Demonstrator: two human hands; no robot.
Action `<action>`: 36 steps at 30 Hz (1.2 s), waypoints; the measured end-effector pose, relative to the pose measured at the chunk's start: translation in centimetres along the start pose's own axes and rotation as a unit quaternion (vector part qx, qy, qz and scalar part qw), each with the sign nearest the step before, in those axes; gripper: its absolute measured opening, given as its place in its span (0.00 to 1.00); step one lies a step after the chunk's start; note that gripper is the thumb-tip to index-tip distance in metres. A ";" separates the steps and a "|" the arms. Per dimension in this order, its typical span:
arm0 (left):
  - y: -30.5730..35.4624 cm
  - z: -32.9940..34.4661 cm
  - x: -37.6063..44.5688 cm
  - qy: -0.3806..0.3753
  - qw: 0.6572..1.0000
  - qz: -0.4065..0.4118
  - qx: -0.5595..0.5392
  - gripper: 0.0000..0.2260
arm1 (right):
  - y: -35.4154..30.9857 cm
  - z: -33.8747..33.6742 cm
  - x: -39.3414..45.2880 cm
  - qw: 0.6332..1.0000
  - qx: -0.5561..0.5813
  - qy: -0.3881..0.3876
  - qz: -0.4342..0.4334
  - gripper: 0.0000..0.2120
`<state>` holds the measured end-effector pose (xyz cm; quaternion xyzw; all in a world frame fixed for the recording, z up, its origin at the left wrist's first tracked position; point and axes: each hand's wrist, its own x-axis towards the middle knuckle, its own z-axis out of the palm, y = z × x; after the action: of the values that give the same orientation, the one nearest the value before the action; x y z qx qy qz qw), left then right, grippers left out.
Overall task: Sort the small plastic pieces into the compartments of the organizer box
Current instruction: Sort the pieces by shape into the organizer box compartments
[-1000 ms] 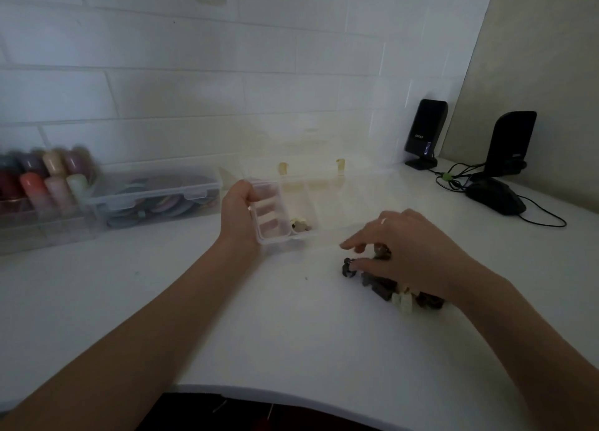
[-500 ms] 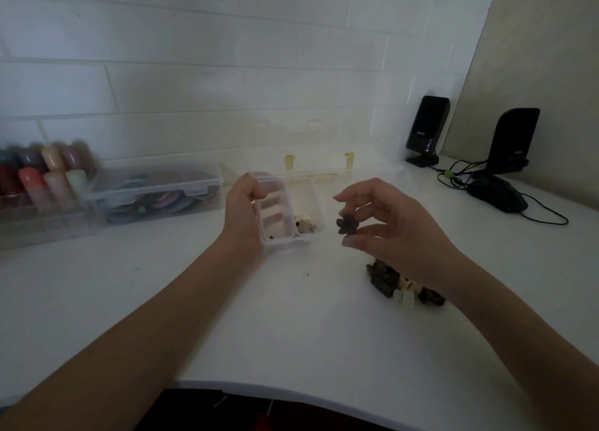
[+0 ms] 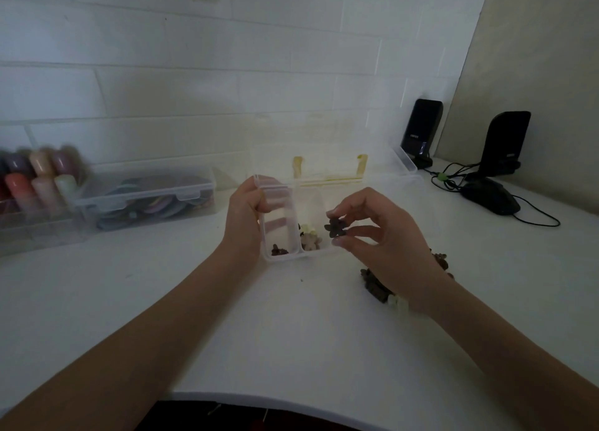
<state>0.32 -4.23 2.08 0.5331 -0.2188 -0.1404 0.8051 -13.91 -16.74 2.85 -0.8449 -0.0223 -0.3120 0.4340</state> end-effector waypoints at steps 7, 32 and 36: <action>0.1 0.1 -0.2 0.001 1.000 0.016 0.009 0.15 | 0.0 0.6 -0.2 0.999 0.018 0.029 -0.007 0.15; -0.1 0.5 -0.4 -0.011 0.999 0.040 0.026 0.15 | 0.7 1.5 1.0 0.920 -0.354 0.056 -0.160 0.12; -0.3 0.2 -0.1 -0.015 0.999 0.033 0.022 0.14 | 0.2 1.0 0.5 0.932 -0.334 0.005 -0.140 0.17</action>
<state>0.13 -4.47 1.89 0.5409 -0.2514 -0.1168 0.7941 -12.96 -16.26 2.51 -0.9278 -0.0330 -0.3631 0.0789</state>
